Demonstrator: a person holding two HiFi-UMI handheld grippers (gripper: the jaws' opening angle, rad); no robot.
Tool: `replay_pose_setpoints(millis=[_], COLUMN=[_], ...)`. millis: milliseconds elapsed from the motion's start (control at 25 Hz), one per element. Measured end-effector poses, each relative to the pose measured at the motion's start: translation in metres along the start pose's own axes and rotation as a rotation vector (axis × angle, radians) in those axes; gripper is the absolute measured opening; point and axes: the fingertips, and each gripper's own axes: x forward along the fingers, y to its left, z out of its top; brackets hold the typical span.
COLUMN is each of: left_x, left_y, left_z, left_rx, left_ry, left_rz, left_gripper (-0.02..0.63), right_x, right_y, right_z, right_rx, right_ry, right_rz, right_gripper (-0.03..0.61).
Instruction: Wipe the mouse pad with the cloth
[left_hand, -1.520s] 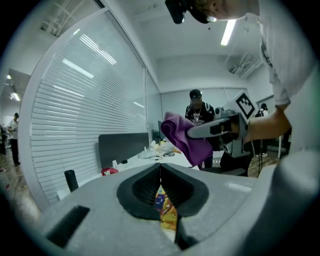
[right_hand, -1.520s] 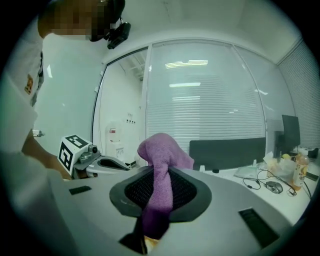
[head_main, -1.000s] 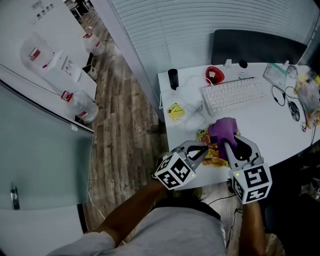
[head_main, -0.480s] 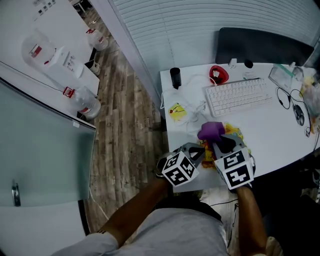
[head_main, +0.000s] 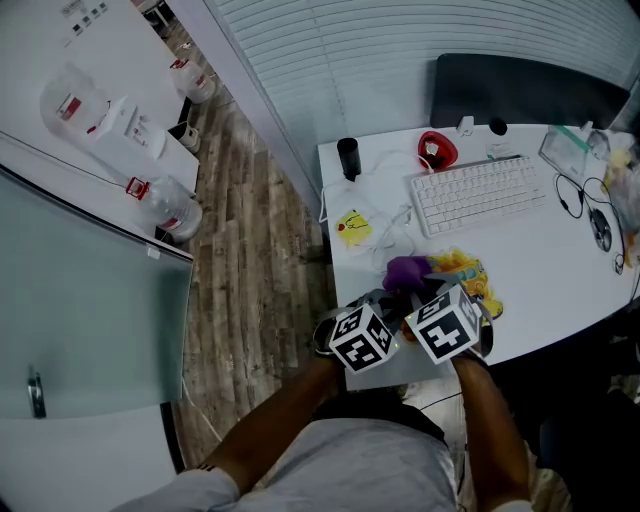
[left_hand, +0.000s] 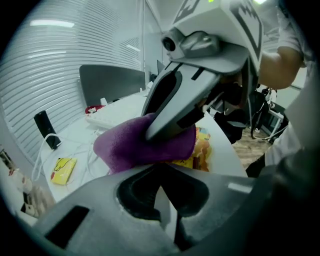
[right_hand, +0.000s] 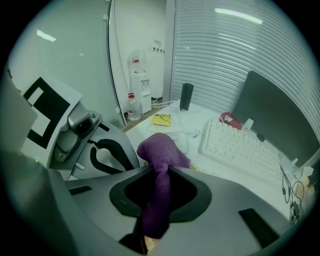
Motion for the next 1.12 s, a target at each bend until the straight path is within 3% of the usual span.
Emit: replay_pose_setpoints(millis=[560, 1120], left_x=[0.003, 0.003], left_y=[0.000, 0.001], left_z=[-0.003, -0.003], left_rx=[-0.013, -0.025], left_ry=[0.011, 0.016], left_rz=[-0.030, -0.043], left_gripper=[0.015, 0.015], right_x=[0.018, -0.017], right_y=[-0.021, -0.118], right_z=[-0.015, -0.084], right_rx=[0.015, 0.226], right_ry=[0.077, 0.120], right_rz=[-0.002, -0.161], right_gripper=[0.064, 0.065])
